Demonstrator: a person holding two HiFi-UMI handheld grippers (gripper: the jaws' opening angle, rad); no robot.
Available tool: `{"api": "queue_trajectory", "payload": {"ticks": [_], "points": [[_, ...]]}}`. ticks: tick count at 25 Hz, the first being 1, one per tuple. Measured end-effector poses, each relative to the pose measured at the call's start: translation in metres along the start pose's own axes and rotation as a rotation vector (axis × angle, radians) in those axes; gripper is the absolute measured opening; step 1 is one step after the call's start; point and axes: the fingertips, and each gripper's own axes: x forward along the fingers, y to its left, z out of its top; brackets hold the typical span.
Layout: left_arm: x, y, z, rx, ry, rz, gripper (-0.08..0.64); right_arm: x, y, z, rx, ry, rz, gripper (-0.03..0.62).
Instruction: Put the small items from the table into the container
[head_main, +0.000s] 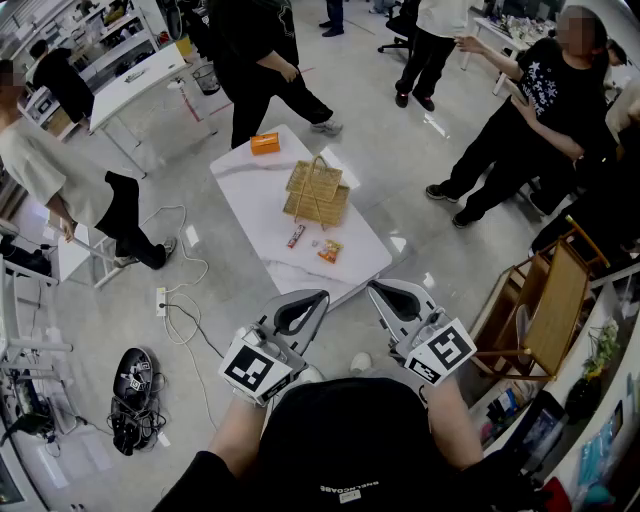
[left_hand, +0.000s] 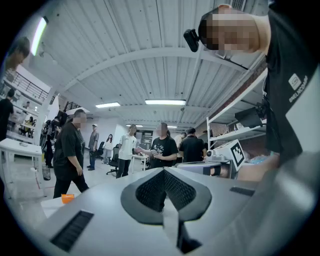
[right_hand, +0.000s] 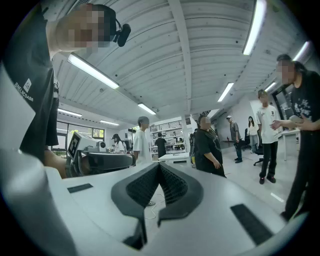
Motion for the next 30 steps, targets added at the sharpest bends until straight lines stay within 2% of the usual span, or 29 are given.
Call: {"api": "queue_trajectory", "payload": {"ticks": [5, 12, 19, 24, 30], "points": [[0.001, 0.006, -0.005, -0.027, 0.008, 0.019, 0.003, -0.004, -0.004, -0.003, 0.007, 0.007, -0.002, 0.009], [0.012, 0.002, -0.014, -0.004, 0.006, 0.029, 0.003, -0.009, -0.012, -0.009, 0.014, 0.010, 0.003, 0.009], [0.023, -0.001, -0.015, -0.019, 0.012, 0.044, 0.005, -0.017, -0.028, -0.008, 0.030, 0.006, -0.003, 0.009], [0.036, -0.005, -0.019, -0.022, 0.037, 0.078, 0.003, -0.030, -0.041, -0.012, 0.033, 0.008, -0.009, 0.011], [0.065, -0.012, -0.022, 0.000, 0.028, 0.080, 0.005, -0.044, -0.069, -0.014, 0.048, 0.006, -0.002, 0.011]]}}
